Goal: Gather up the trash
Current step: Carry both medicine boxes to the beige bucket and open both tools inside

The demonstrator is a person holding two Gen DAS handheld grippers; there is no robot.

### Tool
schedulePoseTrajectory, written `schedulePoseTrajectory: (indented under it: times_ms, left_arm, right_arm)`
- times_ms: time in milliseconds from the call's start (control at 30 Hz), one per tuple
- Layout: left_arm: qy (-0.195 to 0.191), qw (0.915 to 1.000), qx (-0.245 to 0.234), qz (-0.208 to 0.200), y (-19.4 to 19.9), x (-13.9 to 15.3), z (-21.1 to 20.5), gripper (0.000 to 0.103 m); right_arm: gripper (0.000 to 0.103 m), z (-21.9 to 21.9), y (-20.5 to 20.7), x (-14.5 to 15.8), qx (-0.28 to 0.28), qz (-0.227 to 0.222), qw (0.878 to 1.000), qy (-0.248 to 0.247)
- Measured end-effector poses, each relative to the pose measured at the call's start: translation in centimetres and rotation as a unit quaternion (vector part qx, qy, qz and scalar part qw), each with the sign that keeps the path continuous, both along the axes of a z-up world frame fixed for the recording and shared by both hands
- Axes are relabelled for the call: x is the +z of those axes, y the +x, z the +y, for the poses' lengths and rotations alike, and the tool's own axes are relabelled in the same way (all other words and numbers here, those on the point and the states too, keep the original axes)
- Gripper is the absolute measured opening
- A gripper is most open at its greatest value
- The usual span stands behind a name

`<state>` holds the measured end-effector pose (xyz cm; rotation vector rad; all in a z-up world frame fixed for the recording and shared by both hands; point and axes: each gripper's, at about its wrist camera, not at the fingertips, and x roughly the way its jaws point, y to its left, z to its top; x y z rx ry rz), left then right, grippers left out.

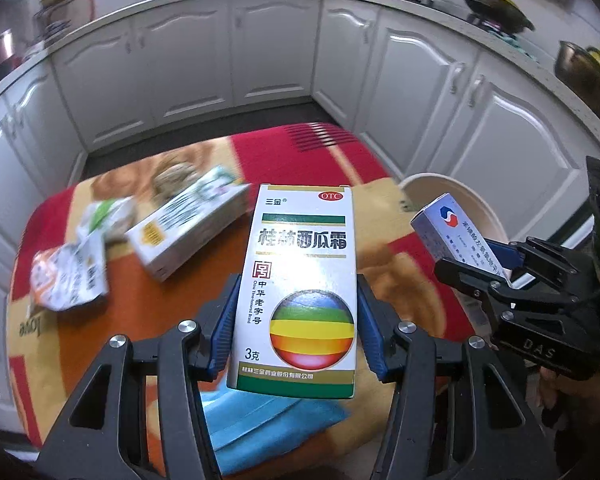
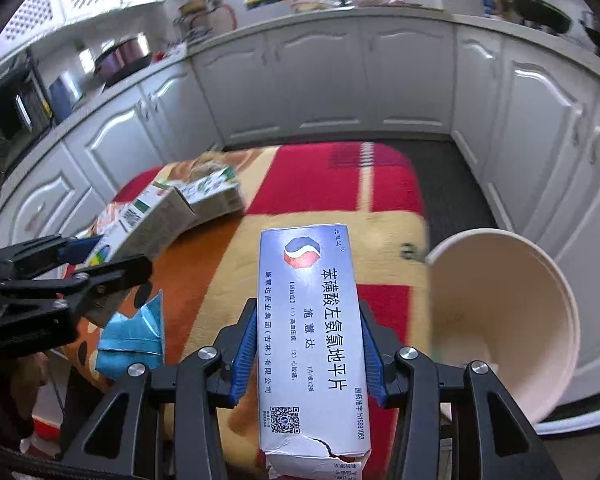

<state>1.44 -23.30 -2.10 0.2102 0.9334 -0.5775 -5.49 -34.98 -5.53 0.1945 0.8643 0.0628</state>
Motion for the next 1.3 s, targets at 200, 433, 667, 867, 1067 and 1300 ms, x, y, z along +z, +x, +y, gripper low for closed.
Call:
schedulePoseTrajectory:
  times_ms: [200,433,667,867,1067,1300]
  left_arm:
    - [0.001,0.9994,-0.033,0.0,-0.5,0.1,-4.8,0.052]
    - [0.01,0.9977,-0.067,0.012,-0.8,-0.9,-10.3,0.051]
    - [0.02,0.9954,-0.089,0.029,-1.0,-2.6,-14.6,0.051]
    - [0.029,0.9939,-0.1,0.036,-1.2,-3.8,-16.9,0.051]
    - [0.036,0.9931,-0.102,0.046,-1.0,-4.8,-18.3,0.051]
    - [0.041,0.9928,-0.101,0.051,-0.9,-5.5,-18.8,0.051]
  right_arm:
    - [0.045,-3.6,-2.1,0.8,-0.049,-0.006,0.999,-0.011]
    - [0.045,-8.4,-4.2,-0.2,-0.107,0.005,0.994,-0.009]
    - [0.045,-12.3,-5.8,-1.5,-0.154,0.019,0.988,-0.002]
    - [0.045,-14.1,-6.5,-3.1,-0.171,0.037,0.984,0.007]
    - [0.045,-15.3,-6.5,-4.6,-0.183,0.05,0.982,0.016]
    - [0.045,-16.2,-6.2,-5.9,-0.197,0.06,0.978,0.028]
